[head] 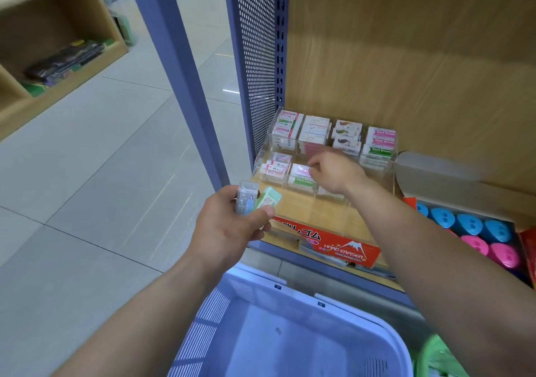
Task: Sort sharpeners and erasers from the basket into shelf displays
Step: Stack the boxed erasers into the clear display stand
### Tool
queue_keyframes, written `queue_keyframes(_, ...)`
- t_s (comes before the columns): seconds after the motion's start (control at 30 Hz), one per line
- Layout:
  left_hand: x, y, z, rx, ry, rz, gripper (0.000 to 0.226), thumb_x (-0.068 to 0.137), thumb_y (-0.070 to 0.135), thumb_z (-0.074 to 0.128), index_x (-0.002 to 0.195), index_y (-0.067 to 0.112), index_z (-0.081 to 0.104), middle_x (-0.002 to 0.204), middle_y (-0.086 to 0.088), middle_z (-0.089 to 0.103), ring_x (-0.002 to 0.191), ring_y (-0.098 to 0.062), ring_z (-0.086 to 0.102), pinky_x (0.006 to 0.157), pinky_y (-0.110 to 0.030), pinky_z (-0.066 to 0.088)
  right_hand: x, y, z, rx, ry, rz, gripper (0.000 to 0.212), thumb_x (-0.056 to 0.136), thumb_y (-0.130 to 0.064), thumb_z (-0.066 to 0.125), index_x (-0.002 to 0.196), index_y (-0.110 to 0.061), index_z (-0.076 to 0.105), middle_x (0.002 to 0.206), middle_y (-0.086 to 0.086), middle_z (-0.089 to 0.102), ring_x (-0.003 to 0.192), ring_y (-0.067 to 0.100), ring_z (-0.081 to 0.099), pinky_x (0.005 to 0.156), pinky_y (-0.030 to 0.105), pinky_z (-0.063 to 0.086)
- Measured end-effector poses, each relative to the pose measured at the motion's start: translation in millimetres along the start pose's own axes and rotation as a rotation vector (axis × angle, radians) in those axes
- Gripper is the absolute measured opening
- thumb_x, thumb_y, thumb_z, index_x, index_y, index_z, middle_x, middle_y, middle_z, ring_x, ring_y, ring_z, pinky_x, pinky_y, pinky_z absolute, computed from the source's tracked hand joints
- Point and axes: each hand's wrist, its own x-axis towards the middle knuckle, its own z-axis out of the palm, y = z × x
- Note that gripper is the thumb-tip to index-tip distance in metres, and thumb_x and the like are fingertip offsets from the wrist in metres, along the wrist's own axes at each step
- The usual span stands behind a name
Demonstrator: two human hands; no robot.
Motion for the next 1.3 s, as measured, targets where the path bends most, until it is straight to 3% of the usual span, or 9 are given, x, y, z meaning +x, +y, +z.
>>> queue_keyframes(0.1,-1,4,0,-0.038,0.005,-0.016,0.027,0.081,0.012,0.082,0.105,0.014,0.067,0.087,-0.006,0.076,0.074,-0.023,0.076,0.065,-0.028,0.061,-17,-9,-9,0.064,0.139,-0.004,0.028,0.101,-0.024,0.053,0.124,-0.021,0.068,0.124,0.002,0.065,0.108,0.022,0.062,0.092,0.041,0.054)
queue_keyframes(0.17,-3,7,-1,-0.050,-0.004,-0.019,0.030,0.080,0.011,0.082,0.106,0.013,0.067,0.089,-0.006,0.076,0.073,-0.021,0.076,0.062,-0.024,0.059,-40,-24,-17,0.262,0.268,-0.054,0.025,0.100,-0.024,0.056,0.121,-0.023,0.070,0.116,-0.005,0.067,0.102,0.012,0.062,0.088,0.035,0.052)
queue_keyframes(0.23,-5,9,0,-0.058,-0.020,-0.019,0.033,0.080,0.010,0.083,0.108,0.012,0.067,0.090,-0.008,0.076,0.072,-0.020,0.075,0.061,-0.022,0.057,-69,-45,-25,0.622,0.186,-0.116,0.020,0.101,-0.022,0.058,0.115,-0.024,0.072,0.101,-0.012,0.071,0.083,0.000,0.061,0.075,0.021,0.048)
queue_keyframes(0.3,-7,10,-1,-0.067,-0.031,-0.014,0.034,0.079,0.008,0.082,0.109,0.010,0.067,0.090,-0.008,0.076,0.071,-0.019,0.075,0.060,-0.022,0.057,-93,-64,-32,0.916,-0.003,-0.170,0.021,0.102,-0.015,0.056,0.113,-0.022,0.072,0.093,-0.005,0.073,0.073,0.007,0.063,0.063,0.020,0.047)
queue_keyframes(0.6,-20,16,-4,-0.130,-0.167,0.041,0.033,0.082,0.003,0.079,0.112,0.011,0.067,0.095,-0.013,0.077,0.083,-0.025,0.075,0.076,-0.033,0.062,-124,-76,-46,1.204,-0.212,-0.212,0.019,0.090,0.004,0.066,0.107,-0.004,0.068,0.098,0.015,0.070,0.087,0.025,0.065,0.074,0.028,0.058)
queue_keyframes(0.77,-21,20,-6,-0.187,-0.199,0.035,0.018,0.095,0.002,0.064,0.110,0.011,0.067,0.094,-0.008,0.077,0.086,-0.022,0.076,0.072,-0.023,0.060,-134,-68,-51,1.408,-0.244,-0.066,0.024,0.100,-0.002,0.052,0.119,0.001,0.065,0.103,0.021,0.071,0.090,0.031,0.069,0.081,0.045,0.062)
queue_keyframes(1.03,-22,27,18,0.114,-0.166,0.145,0.032,0.092,0.014,0.072,0.117,0.014,0.052,0.099,-0.005,0.076,0.078,-0.017,0.073,0.064,-0.024,0.058,-163,-42,-51,1.415,-0.101,0.065,0.027,0.103,-0.010,0.052,0.129,-0.011,0.060,0.099,0.012,0.072,0.071,0.025,0.068,0.054,0.031,0.059)
queue_keyframes(1.2,-22,20,44,0.199,-0.230,0.142,0.016,0.096,0.010,0.066,0.111,0.008,0.064,0.103,-0.016,0.073,0.070,-0.016,0.068,0.061,-0.024,0.057,-196,-2,-48,1.253,0.053,0.214,0.031,0.095,-0.016,0.067,0.125,-0.013,0.061,0.101,0.005,0.078,0.084,0.020,0.074,0.062,0.030,0.055)
queue_keyframes(1.3,-16,14,57,0.310,-0.266,0.175,0.008,0.096,0.013,0.066,0.103,0.013,0.069,0.102,-0.015,0.070,0.075,-0.030,0.070,0.072,-0.042,0.062,-218,25,-45,1.176,0.071,0.279,0.029,0.087,-0.011,0.076,0.114,-0.009,0.066,0.093,0.003,0.079,0.085,0.016,0.075,0.064,0.023,0.055)
